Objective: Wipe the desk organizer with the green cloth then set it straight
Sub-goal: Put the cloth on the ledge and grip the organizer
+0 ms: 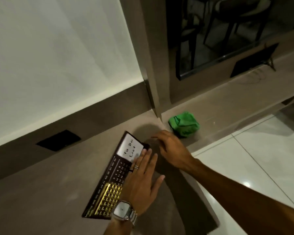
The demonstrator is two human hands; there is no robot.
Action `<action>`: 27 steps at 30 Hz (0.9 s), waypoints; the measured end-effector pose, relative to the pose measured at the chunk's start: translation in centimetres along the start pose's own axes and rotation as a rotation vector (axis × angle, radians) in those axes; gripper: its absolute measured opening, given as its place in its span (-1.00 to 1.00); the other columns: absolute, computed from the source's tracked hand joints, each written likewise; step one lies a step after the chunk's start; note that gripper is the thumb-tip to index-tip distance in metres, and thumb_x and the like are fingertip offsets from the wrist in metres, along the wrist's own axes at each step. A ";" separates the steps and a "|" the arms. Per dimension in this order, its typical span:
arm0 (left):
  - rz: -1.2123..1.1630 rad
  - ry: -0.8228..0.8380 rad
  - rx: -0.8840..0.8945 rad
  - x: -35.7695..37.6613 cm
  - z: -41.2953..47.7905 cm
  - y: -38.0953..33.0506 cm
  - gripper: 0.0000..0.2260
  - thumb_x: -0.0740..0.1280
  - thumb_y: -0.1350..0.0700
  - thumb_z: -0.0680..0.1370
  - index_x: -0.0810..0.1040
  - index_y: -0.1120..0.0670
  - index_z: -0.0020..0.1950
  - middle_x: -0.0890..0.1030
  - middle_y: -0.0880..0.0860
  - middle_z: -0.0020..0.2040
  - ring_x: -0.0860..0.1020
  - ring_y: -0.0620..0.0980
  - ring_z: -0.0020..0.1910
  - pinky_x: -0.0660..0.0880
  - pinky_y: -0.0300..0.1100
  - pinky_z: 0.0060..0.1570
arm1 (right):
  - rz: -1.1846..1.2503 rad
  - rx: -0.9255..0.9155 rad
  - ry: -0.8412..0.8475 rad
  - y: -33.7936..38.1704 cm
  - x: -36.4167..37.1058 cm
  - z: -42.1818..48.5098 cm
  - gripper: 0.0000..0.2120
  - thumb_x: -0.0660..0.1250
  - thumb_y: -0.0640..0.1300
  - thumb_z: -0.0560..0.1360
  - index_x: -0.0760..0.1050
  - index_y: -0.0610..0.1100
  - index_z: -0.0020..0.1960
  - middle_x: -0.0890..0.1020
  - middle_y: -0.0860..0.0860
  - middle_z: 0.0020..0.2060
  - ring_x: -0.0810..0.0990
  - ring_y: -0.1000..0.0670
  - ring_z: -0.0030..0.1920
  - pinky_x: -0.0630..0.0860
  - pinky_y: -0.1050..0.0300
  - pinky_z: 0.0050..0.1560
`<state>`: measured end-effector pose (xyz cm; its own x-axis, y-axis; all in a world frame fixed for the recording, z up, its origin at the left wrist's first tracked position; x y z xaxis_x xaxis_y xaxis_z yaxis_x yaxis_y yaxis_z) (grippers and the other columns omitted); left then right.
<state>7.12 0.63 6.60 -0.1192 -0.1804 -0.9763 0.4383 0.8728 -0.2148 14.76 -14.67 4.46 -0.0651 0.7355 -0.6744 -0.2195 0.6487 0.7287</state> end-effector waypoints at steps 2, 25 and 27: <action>0.022 -0.110 -0.038 -3.4 -0.6 1.8 -0.45 0.03 -0.23 0.58 0.06 -0.05 0.52 0.07 0.00 0.54 0.00 -0.04 0.53 0.07 0.01 0.45 | 0.042 -0.028 0.015 2.3 0.4 0.5 -0.59 0.26 -0.22 0.50 0.42 -0.09 0.35 0.50 -0.08 0.27 0.45 -0.07 0.27 0.39 -0.04 0.29; -0.738 -0.462 -0.834 -6.8 -15.9 19.4 -0.77 0.47 0.09 0.42 0.66 0.11 0.05 0.70 0.16 -0.16 0.66 0.10 -0.18 0.61 0.02 -0.07 | -0.139 0.161 0.031 11.0 4.2 2.1 -0.79 0.24 -0.11 0.60 0.59 -0.06 0.16 0.68 -0.01 0.04 0.56 0.11 -0.08 0.47 0.32 -0.12; -0.870 -0.505 -0.891 -6.8 -16.3 20.9 -0.76 0.46 0.14 0.43 0.64 0.16 0.08 0.69 0.18 -0.17 0.67 0.10 -0.21 0.63 0.06 -0.10 | -0.088 0.215 0.025 11.4 4.9 1.7 -0.80 0.24 -0.12 0.61 0.59 -0.10 0.17 0.67 -0.01 0.01 0.55 0.19 -0.17 0.38 0.55 -0.32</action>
<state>2.55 27.50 9.13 0.3634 -0.8009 -0.4760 -0.3589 0.3511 -0.8648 13.58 -3.37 9.67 -0.0796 0.6706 -0.7376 -0.0132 0.7391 0.6734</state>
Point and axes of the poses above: each hand's wrist, its own z-axis towards the middle knuckle, its own x-axis out of the palm, y = z × x, the point moved 3 cm from there along z, towards the middle knuckle
